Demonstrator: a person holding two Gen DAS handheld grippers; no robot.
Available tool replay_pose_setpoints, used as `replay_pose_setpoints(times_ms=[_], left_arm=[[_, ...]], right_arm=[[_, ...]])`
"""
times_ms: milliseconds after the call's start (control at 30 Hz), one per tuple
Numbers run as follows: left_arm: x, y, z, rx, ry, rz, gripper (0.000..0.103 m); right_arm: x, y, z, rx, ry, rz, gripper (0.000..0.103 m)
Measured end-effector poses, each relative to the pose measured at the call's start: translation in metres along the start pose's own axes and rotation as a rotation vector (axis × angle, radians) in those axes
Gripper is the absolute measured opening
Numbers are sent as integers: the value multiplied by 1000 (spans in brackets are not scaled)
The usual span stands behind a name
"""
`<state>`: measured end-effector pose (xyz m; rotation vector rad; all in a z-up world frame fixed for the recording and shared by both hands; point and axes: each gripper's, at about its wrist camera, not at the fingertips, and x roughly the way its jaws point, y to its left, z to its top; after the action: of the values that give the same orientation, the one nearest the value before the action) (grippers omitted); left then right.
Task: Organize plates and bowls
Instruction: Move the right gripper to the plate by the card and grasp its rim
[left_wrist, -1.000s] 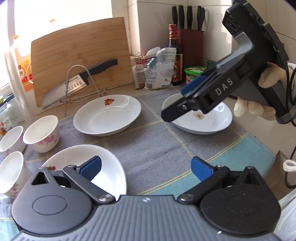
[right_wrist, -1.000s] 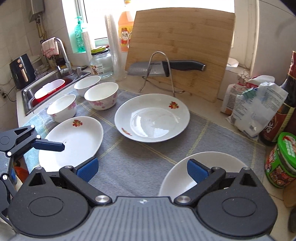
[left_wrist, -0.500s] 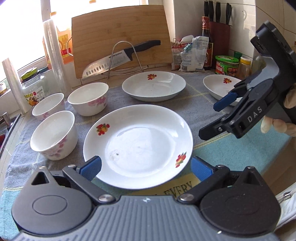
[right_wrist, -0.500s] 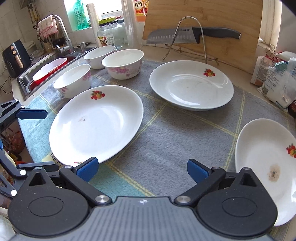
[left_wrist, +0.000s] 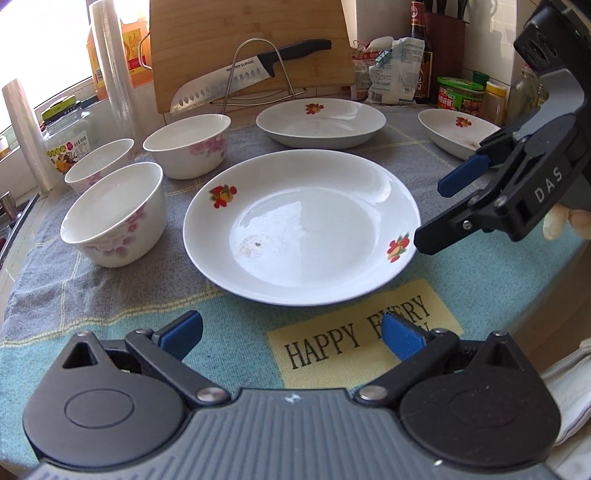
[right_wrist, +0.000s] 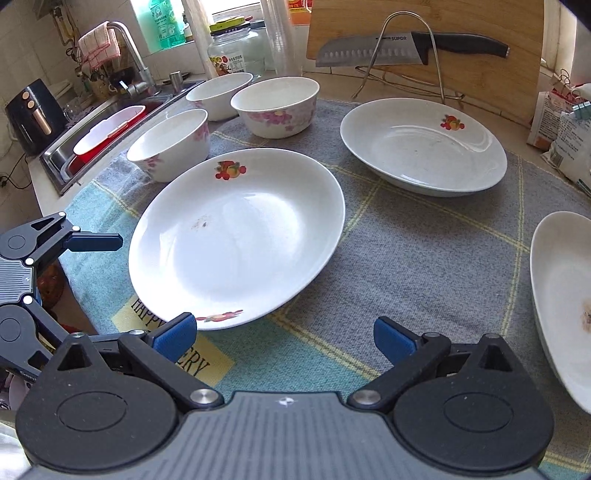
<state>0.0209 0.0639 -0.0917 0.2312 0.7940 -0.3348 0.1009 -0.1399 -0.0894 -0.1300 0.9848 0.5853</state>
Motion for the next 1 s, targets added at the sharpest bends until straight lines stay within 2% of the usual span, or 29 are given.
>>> replay_pose_setpoints(times_ms=[367,767,1000], left_arm=[[-2,-1,-3,-5,0,-4,102],[8,1,-6,-4,17,-34,102],[14,6,-4,-15,17,-60,102]], right_arm=[[2,8,1,-27,15,31,103],[15,6,-1,30,46,115,103],[27,3,12,60,30,149,103]])
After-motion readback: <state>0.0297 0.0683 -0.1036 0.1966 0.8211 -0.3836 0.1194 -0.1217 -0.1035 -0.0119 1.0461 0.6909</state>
